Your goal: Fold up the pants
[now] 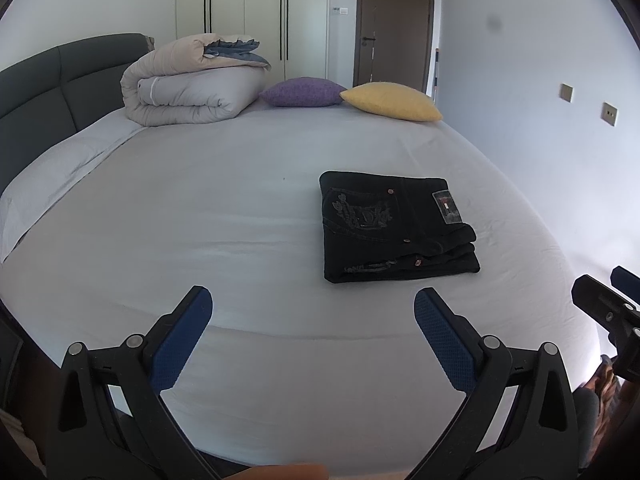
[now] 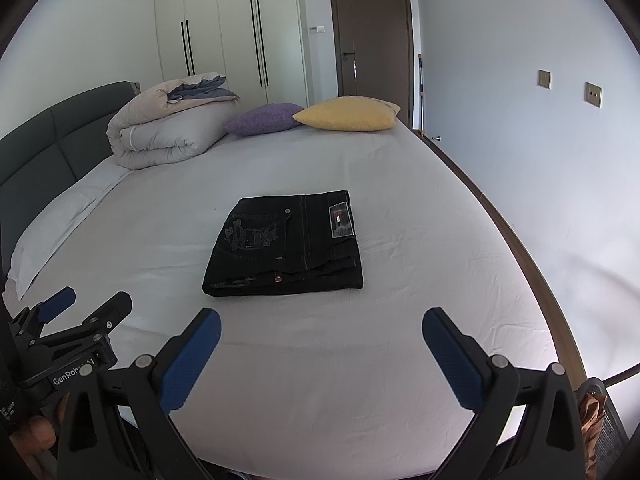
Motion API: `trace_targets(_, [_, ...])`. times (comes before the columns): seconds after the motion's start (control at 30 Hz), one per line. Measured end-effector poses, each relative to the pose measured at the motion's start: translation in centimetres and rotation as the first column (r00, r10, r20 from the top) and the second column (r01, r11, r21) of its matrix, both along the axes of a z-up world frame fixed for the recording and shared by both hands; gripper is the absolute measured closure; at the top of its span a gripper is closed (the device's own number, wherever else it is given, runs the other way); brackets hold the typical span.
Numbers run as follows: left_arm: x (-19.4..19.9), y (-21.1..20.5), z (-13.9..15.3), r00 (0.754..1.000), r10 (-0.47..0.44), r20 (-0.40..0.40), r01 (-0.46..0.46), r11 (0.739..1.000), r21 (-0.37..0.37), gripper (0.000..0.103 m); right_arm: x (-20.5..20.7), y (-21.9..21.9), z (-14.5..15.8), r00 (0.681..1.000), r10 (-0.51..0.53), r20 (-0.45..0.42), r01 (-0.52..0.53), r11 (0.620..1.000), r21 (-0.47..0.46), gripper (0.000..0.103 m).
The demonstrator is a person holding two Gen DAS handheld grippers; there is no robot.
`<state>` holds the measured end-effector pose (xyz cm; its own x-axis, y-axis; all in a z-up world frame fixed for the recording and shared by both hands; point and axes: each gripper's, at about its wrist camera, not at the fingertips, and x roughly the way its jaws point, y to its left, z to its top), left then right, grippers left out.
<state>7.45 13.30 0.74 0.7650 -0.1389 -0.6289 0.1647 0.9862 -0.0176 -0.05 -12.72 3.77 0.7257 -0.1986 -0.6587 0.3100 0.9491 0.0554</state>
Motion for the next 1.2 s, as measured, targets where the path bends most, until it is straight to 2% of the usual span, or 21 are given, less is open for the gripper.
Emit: trace_targets(1.2, [-0.16,-0.15,-0.64,1.0,0.003,-0.011,-0.003,1.0,-0.004,0.0,-0.34,0.5,-0.37,1.0,0.002,-0.004,-0.002,1.0,0.007,0.0])
